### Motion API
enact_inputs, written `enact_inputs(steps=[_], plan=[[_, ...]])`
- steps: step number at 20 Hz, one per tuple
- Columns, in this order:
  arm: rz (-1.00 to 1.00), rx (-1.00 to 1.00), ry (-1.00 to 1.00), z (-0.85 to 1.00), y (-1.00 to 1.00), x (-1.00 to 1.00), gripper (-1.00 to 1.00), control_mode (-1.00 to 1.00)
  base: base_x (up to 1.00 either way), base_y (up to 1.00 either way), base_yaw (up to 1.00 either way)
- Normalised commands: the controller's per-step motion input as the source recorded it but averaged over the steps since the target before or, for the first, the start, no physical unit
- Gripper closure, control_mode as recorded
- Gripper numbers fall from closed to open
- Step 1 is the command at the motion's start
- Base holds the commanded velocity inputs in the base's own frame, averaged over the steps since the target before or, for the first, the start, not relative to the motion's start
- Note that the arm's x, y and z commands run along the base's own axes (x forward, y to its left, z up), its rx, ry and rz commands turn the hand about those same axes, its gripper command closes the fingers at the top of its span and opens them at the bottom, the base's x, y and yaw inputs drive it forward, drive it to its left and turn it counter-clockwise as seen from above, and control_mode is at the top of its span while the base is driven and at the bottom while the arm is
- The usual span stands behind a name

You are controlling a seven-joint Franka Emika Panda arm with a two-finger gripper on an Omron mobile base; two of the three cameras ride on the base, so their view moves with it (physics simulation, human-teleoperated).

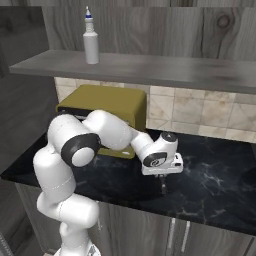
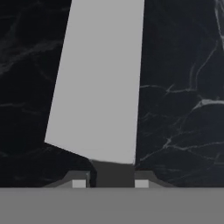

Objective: Move the cutting board and knife to the sink. Then move spray from the cabinet to the counter.

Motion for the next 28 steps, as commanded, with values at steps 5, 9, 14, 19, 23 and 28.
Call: enact_inputs(steps=[5, 9, 14, 19, 23, 28], plan=[[0.09, 0.0, -0.01, 0.37, 0.01, -0.18, 1.0, -1.0, 0.0, 0.0, 0.0], [0.01, 0.0, 0.0, 0.41, 0.0, -0.15, 1.0, -1.0, 0.0, 0.0, 0.0], [-0.01, 0.0, 0.01, 0.42, 0.0, -0.18, 1.0, -1.0, 0.0, 0.0, 0.0], [-0.1, 0.0, 0.02, 0.32, 0.0, -0.25, 1.0, -1.0, 0.0, 0.0, 0.0], [-0.13, -0.02, 0.0, 0.24, -0.01, -0.36, 1.0, -1.0, 0.0, 0.0, 0.0], [-0.12, -0.03, -0.01, 0.22, 0.0, -0.36, 1.0, -1.0, 0.0, 0.0, 0.0]])
